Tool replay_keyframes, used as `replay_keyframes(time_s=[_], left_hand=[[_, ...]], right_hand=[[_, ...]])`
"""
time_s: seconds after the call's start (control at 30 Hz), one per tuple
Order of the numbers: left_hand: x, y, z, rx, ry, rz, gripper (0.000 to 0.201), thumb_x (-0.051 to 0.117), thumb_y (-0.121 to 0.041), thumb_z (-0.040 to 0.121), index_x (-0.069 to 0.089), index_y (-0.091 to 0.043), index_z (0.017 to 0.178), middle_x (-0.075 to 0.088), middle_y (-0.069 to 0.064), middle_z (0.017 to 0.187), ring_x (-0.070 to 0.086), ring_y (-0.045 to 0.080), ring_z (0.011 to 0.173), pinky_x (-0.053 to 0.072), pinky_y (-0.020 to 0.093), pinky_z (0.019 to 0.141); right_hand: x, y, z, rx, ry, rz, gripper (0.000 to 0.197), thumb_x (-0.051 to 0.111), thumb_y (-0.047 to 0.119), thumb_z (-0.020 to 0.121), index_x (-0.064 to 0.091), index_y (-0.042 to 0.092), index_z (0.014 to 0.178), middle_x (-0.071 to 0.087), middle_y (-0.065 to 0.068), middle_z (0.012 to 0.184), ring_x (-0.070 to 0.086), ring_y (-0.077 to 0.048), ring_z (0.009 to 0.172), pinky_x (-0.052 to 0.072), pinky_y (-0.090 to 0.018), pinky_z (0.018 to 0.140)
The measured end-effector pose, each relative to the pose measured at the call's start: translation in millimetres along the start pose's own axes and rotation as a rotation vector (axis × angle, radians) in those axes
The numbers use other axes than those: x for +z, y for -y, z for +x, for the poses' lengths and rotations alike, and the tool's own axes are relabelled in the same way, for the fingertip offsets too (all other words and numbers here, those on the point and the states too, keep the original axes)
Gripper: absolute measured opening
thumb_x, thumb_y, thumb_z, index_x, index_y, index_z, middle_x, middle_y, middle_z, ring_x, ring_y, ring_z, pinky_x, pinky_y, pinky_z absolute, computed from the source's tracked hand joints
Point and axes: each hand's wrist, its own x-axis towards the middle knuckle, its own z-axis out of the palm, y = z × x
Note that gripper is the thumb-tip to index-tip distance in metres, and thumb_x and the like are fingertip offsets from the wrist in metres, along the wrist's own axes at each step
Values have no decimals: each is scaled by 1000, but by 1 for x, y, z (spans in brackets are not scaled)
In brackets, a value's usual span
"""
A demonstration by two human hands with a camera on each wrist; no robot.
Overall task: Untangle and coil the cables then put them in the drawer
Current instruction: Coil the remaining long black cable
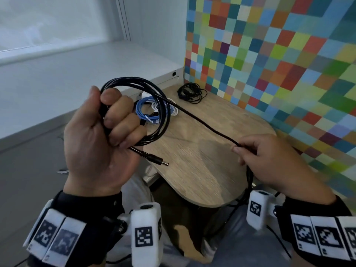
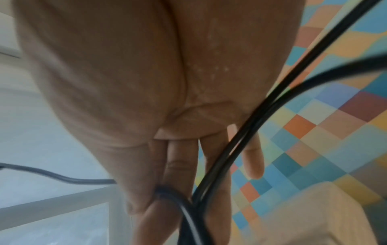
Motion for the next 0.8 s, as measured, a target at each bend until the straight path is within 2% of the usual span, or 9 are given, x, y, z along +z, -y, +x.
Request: replay_keyframes(time_s=[0.07, 0.17, 0.27, 0.33, 0.47, 0.53, 0.6, 0.7, 0.8], left_hand=[[5, 1, 0, 40, -111, 184, 41, 20, -41, 113, 47, -22, 88, 27, -10, 64, 19, 6, 46, 20, 20, 46], [14, 11, 1, 69, -252, 365, 38, 24, -41, 110, 45, -24, 83, 27, -10, 63, 16, 6, 46, 19, 19, 43], [15, 25, 5, 66, -336, 518, 38, 29, -38, 110, 46, -21, 80, 30, -7, 62, 22, 7, 44, 20, 23, 43], [15, 35, 5, 79, -327, 713, 37, 33, -35, 109, 48, -20, 79, 36, -6, 61, 28, 11, 46, 23, 24, 44], [13, 51, 2, 75, -223, 1298, 29, 38, -36, 103, 49, -20, 81, 52, -5, 63, 49, 16, 55, 40, 21, 52], [11, 59, 0, 60, -141, 1560, 29, 38, -35, 106, 51, -21, 85, 59, -2, 71, 55, 10, 61, 43, 23, 56], [11, 64, -2, 54, -70, 1721, 26, 39, -38, 105, 47, -26, 84, 56, -3, 71, 56, 12, 68, 43, 27, 60], [11, 70, -1, 60, -18, 1792, 28, 39, -38, 105, 41, -27, 80, 50, -7, 68, 51, 12, 66, 41, 34, 61], [12, 71, -1, 54, 8, 1764, 29, 40, -36, 106, 46, -21, 81, 53, -5, 64, 54, 14, 61, 43, 40, 58]], right_hand=[[0, 4, -2, 6, -16, 19, 30, 60, 40, 101, 74, 35, 75, 68, 12, 61, 61, -6, 54, 56, -38, 60], [1, 19, -6, -9, 6, 0, 19, 59, 43, 100, 78, 41, 103, 74, 21, 81, 68, -3, 78, 60, -37, 75], [6, 36, -9, -59, 91, -77, 20, 60, 45, 100, 77, 41, 111, 73, 24, 92, 66, -1, 85, 57, -33, 77], [9, 45, -12, -116, 118, -82, 22, 61, 47, 98, 77, 43, 112, 75, 22, 95, 66, -1, 89, 56, -34, 82], [11, 58, -16, -280, 125, -40, 23, 57, 54, 94, 76, 48, 106, 70, 30, 81, 64, 2, 83, 49, -43, 93], [12, 63, -16, -382, 112, -26, 24, 55, 55, 96, 77, 46, 104, 62, 34, 72, 59, 4, 76, 46, -42, 88], [14, 66, -17, -457, 76, 12, 23, 58, 50, 94, 79, 41, 97, 62, 28, 68, 58, 1, 68, 44, -35, 77], [12, 69, -21, -471, -31, 176, 15, 68, 42, 94, 81, 35, 90, 71, 21, 74, 65, -1, 69, 49, -25, 62], [7, 69, -24, -451, -101, 347, 7, 77, 41, 83, 80, 35, 83, 73, 21, 75, 69, -2, 71, 52, -18, 60]])
